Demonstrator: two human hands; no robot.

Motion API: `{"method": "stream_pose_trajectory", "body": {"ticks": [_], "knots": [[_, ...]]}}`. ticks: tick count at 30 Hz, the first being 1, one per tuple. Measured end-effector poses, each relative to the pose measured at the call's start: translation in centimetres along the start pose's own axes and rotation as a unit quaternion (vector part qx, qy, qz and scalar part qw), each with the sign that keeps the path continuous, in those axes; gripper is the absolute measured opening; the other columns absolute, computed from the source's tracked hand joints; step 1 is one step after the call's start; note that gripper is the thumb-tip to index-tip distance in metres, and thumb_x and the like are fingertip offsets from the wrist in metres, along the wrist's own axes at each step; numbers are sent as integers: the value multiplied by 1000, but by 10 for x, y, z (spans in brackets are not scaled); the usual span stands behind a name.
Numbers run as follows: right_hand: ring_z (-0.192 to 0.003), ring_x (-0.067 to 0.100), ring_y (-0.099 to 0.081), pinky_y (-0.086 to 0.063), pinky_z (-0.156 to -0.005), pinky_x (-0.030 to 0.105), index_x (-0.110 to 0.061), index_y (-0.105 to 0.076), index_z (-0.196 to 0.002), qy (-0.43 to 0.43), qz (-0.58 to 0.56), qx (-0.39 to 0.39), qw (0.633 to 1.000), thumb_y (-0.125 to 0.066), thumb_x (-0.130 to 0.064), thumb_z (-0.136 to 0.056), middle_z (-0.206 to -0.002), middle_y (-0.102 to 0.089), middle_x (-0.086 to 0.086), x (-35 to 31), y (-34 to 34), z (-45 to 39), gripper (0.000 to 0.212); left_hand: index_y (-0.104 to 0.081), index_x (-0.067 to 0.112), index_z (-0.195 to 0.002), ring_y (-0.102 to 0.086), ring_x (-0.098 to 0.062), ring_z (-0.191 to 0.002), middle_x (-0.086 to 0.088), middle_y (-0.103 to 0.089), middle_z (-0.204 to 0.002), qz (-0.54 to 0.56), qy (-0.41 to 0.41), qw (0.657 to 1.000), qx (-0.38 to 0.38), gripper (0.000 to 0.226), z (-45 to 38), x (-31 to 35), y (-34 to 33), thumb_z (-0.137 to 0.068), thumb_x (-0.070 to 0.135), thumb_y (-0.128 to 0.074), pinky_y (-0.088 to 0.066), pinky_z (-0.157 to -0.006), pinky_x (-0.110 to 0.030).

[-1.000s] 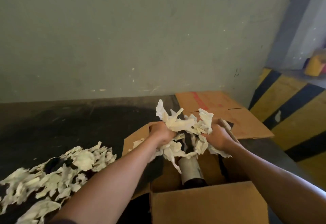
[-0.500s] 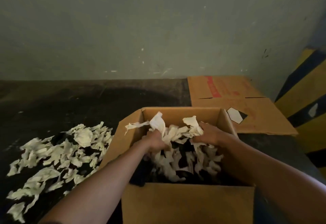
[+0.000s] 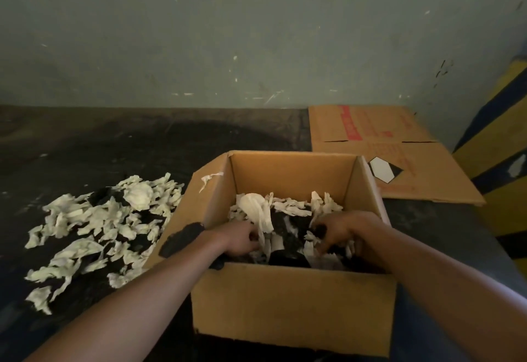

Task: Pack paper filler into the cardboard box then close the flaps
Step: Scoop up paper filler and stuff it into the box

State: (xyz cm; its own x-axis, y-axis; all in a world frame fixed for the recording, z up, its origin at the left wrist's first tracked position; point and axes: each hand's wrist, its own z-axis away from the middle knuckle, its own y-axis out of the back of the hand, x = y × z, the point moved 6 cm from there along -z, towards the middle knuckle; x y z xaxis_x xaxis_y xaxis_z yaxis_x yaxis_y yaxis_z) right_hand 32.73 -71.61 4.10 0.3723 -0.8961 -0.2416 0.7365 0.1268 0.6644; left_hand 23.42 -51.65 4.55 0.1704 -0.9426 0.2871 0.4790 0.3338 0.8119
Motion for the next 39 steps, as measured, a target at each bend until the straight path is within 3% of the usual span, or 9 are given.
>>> {"method": "stream_pose_trajectory", "body": {"ticks": [5, 12, 17, 21, 24, 26, 29, 34, 39], "knots": [[-130, 27, -45, -46, -74, 29, -21, -41, -147, 23, 5, 35, 999, -66, -41, -91, -148, -41, 4, -6, 22, 12, 65, -66, 28, -103, -62, -14, -90, 5, -66, -100, -85, -39, 994, 51, 24, 25, 5, 48, -99, 42, -47, -53, -84, -40], [-118, 20, -56, -51, -98, 36, -22, -40, -147, 31, 0, 8, 999, -60, -46, -93, -146, -46, 3, -6, -12, -12, 63, -67, 20, -83, -50, -4, -55, 9, -56, -66, -171, -104, 979, 42, 44, 51, -3, 24, -102, 48, -39, -41, -58, -24], [-135, 25, -43, -41, -106, 38, -22, -32, -152, 6, 17, 4, 1000, -55, -50, -94, -155, -36, 5, -7, -17, -15, 68, -62, 20, -73, -53, -10, -56, 5, -56, -62, -84, -113, 971, 193, 45, 20, 7, 47, -103, 44, -38, -47, -59, -31], [-139, 27, -39, -42, -104, 38, -23, -32, -153, -1, 42, -7, 999, -56, -52, -93, -157, -33, 4, -6, -22, -22, 71, -62, 23, -94, -63, -16, -85, 2, -65, -91, 28, -71, 973, 217, 29, -10, 21, 49, -102, 40, -40, -53, -86, -46], [-111, 24, -63, -57, -90, 40, -24, -52, -137, -16, -9, -14, 1000, -56, -49, -94, -135, -57, 6, 5, -9, -28, 50, -47, 28, -133, -38, -29, -135, -5, -43, -141, -105, -47, 922, 371, 41, -11, 24, 70, -96, 45, -42, -22, -115, -56], [-95, 23, -68, -61, -80, 39, -22, -55, -125, -22, -61, 1, 998, -54, -42, -97, -114, -62, 7, 7, 4, -25, 35, -20, 30, -151, -5, -46, -148, -12, -10, -161, -114, 56, 901, 415, 68, -11, 7, 88, -92, 47, -48, 3, -113, -65], [-93, 22, -66, -60, -78, 38, -19, -57, -121, -15, -66, 45, 997, -51, -39, -99, -109, -59, 3, 6, 21, -29, 29, -1, 28, -154, 0, -55, -145, -22, 3, -162, 32, 198, 923, 327, 84, -19, -28, 87, -90, 45, -54, -4, -114, -70], [-89, 20, -59, -50, -70, 29, -5, -58, -128, -8, -61, 64, 996, -49, -37, -101, -129, -59, 16, 7, 26, -53, 42, -10, 17, -155, -8, -47, -148, -24, -5, -162, -48, 95, 948, 301, 75, -30, -3, 70, -95, 43, -49, -14, -118, -58], [-148, 33, -18, -23, -117, 41, -18, -19, -156, -39, -67, 131, 988, -45, -47, -99, -164, -14, 10, 18, 23, -84, 70, -2, 23, -158, -6, -39, -151, -14, 6, -165, -1, 14, 997, 76, 78, -59, 14, 28, -99, 49, -45, -19, -120, -53]]}}
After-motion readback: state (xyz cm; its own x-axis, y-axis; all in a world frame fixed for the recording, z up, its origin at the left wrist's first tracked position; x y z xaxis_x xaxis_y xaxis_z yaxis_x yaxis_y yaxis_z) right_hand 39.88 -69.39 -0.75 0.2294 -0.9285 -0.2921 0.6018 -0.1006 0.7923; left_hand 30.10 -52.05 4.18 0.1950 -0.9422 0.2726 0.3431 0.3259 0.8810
